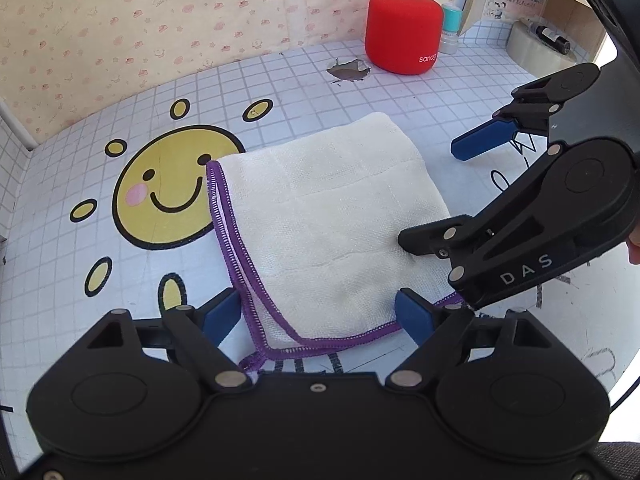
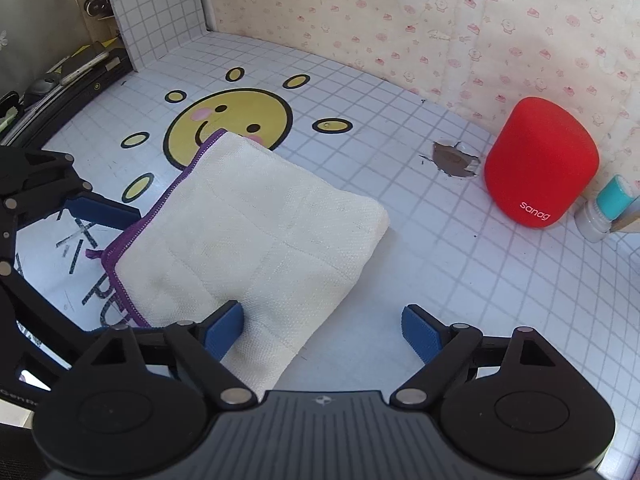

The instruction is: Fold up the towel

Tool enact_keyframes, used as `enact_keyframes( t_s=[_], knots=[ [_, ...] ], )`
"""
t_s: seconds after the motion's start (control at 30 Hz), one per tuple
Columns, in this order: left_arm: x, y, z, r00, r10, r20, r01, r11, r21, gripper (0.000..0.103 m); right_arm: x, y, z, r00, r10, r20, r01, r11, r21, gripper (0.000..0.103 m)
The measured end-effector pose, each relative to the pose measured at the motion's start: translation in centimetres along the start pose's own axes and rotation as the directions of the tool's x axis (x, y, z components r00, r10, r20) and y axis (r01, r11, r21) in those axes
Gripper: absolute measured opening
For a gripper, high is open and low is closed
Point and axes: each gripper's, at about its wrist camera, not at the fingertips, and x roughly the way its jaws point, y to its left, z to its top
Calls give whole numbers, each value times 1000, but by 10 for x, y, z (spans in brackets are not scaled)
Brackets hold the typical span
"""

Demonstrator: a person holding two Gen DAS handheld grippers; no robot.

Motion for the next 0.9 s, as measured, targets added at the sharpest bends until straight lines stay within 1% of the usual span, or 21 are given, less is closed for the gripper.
enact_keyframes(
  t_s=[0.07,0.17,0.23,0.3,0.33,0.37,0.4,0.43,0.53,0.6,0.63,0.73,0.9],
  knots=[
    [-5,2,2,1000,22,-2,-22,1000,-22,85,-7,-3,3,1000,5,10,-5,1000,5,86],
    [-15,10,5,998,62,-14,-63,994,-85,85,-22,-6,6,999,29,42,-31,999,45,87],
    [-22,17,6,994,102,-30,-105,985,-136,85,-32,-7,5,998,24,50,-29,994,102,87],
    [-28,21,7,993,112,-28,-115,980,-164,85,-37,-6,3,998,29,51,-37,988,148,88],
    [-31,24,6,993,113,-25,-115,978,-176,85,-41,-4,0,998,21,55,-30,983,179,92],
    [-34,25,5,994,111,-21,-113,977,-180,85,-44,-3,-1,998,10,59,-22,980,196,95],
    [-36,27,5,994,110,-16,-111,977,-183,85,-48,0,-4,998,1,65,-15,976,218,102],
    [-38,28,4,994,109,-13,-110,977,-182,85,-51,3,-7,998,2,70,-18,971,237,103],
    [-41,34,2,995,97,-15,-98,977,-187,85,-56,9,-14,999,-10,52,-5,957,290,103],
    [-44,37,2,995,96,-10,-96,977,-192,85,-58,12,-18,998,-38,44,23,951,308,103],
    [-45,37,2,994,107,-9,-106,977,-187,85,-59,13,-21,998,-51,42,35,947,319,103],
    [-50,34,3,992,128,-5,-127,975,-181,85,-61,12,-25,999,-45,29,32,936,350,103],
    [-62,20,2,985,174,10,-170,974,-149,85,-69,11,-25,998,-50,46,34,956,290,103]
  ],
)
